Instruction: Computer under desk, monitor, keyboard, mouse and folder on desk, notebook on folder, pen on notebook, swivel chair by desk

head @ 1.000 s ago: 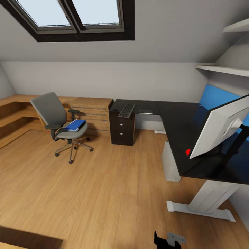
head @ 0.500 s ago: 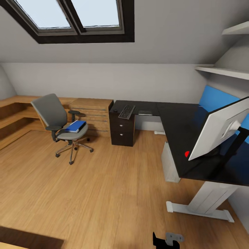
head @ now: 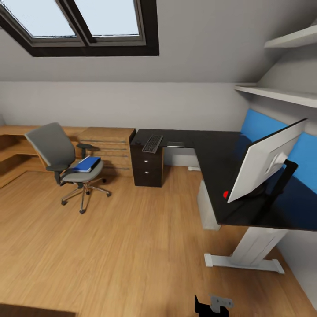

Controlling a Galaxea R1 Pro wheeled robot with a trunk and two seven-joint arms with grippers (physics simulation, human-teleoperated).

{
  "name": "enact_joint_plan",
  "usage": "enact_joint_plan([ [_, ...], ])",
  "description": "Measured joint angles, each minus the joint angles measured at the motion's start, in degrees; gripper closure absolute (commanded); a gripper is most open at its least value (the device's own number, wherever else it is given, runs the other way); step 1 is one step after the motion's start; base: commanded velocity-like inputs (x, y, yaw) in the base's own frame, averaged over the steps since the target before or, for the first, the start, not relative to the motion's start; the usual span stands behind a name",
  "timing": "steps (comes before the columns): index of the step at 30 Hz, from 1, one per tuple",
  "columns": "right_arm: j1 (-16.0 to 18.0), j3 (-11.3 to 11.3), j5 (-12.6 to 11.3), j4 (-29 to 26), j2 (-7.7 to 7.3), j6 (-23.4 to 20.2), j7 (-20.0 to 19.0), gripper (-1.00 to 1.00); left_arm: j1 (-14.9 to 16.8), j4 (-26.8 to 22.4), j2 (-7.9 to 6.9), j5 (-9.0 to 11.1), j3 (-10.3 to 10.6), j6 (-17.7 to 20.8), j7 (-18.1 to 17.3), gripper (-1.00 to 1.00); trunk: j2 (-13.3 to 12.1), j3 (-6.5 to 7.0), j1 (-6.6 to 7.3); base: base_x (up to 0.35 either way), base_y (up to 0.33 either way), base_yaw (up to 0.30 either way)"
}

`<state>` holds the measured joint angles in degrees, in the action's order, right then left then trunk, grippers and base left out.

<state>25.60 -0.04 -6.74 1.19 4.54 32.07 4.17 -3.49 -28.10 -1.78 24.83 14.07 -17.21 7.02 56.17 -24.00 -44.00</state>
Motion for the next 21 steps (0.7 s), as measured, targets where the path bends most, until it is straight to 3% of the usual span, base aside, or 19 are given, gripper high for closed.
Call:
enact_joint_plan([
  [6, 0.0, 0.0, -0.06, 0.0, 0.1, -0.01, 0.0, -1.0, -0.01, 0.05, 0.01, -0.02, 0.01, 0.03, 0.0, -1.0, -2.41, 1.02, 1.32, 0.0, 0.0, -0.196],
  [21, 0.02, -0.01, 0.05, 0.0, 0.19, -0.11, 0.01, -1.0, -0.01, 0.01, 0.01, 0.1, -0.06, -0.02, 0.05, -1.0, -8.43, 3.7, 4.62, 0.0, 0.0, -0.008],
])
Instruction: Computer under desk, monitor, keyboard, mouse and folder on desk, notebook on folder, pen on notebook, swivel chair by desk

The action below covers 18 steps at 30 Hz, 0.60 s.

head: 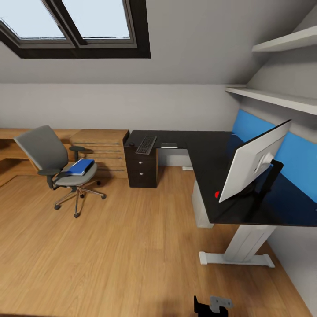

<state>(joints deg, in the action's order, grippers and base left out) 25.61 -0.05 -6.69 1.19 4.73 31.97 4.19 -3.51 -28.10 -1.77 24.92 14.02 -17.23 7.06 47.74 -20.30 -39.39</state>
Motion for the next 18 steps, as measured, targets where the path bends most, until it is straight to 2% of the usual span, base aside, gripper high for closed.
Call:
enact_joint_plan([
  [6, -0.01, 0.0, 0.05, 0.0, -0.04, 0.0, 0.02, -1.0, 0.0, 0.04, 0.63, -0.12, 0.03, 0.05, -0.16, -1.0, -2.41, 1.08, 1.31, -0.061, -0.086, 0.0],
  [18, -0.01, 0.0, 0.06, 0.0, -0.09, 0.0, 0.03, -1.0, 0.0, 0.1, 0.87, -0.14, 0.08, 0.06, -0.25, -1.0, -7.23, 3.24, 3.94, -0.183, -0.233, 0.0],
])
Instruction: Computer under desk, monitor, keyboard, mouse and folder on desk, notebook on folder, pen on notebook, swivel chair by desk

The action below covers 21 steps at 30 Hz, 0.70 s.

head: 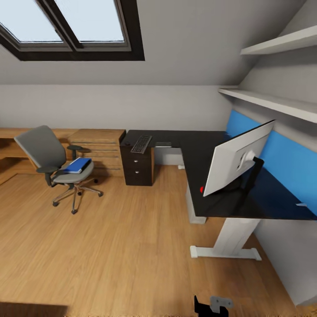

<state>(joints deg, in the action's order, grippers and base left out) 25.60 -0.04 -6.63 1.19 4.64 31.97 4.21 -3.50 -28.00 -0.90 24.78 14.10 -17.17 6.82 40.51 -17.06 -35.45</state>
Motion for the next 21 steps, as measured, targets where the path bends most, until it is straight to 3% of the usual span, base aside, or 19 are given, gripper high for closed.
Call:
enact_joint_plan([
  [9, 0.0, -0.02, -0.01, 0.0, 0.0, 0.1, -0.01, -1.0, 0.0, -0.01, -0.01, 0.0, -0.01, 0.0, 0.05, -1.0, -3.61, 1.79, 1.99, -0.173, -0.233, 0.0],
  [21, -0.01, -0.08, 0.07, 0.0, -0.12, 0.23, -0.02, -1.0, -0.01, -0.01, 0.07, -0.02, -0.08, -0.09, 0.2, -1.0, -8.43, 4.93, 4.64, -0.015, -0.024, 0.0],
])
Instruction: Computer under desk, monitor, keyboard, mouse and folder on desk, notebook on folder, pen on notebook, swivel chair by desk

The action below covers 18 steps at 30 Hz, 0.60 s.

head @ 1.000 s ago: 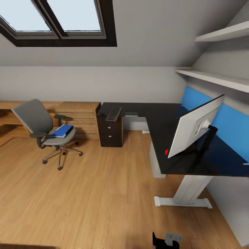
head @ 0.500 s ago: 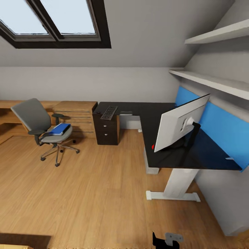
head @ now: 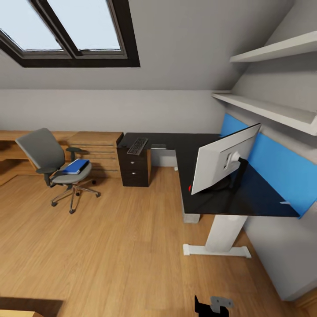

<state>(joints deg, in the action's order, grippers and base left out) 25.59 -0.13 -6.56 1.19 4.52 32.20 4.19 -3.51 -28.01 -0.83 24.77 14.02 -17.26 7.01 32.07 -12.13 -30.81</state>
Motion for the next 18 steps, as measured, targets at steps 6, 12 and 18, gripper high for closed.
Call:
enact_joint_plan([
  [6, 0.0, 0.0, 0.04, 0.0, 0.03, 0.11, 0.0, -1.0, 0.0, 0.0, -0.07, 0.01, 0.0, 0.0, 0.0, -1.0, -2.42, 1.61, 1.31, -0.033, -0.004, 0.0],
  [12, 0.0, 0.02, 0.14, 0.0, 0.03, 0.12, 0.02, -1.0, 0.0, 0.01, -0.14, 0.01, 0.0, 0.0, -0.01, -1.0, -4.83, 3.22, 2.61, -0.252, -0.123, 0.0],
  [18, 0.0, 0.07, 0.19, 0.0, 0.06, 0.12, 0.03, -1.0, 0.0, 0.01, -0.15, 0.0, 0.0, 0.0, -0.01, -1.0, -7.25, 4.7, 3.93, -0.273, -0.199, -0.007],
])
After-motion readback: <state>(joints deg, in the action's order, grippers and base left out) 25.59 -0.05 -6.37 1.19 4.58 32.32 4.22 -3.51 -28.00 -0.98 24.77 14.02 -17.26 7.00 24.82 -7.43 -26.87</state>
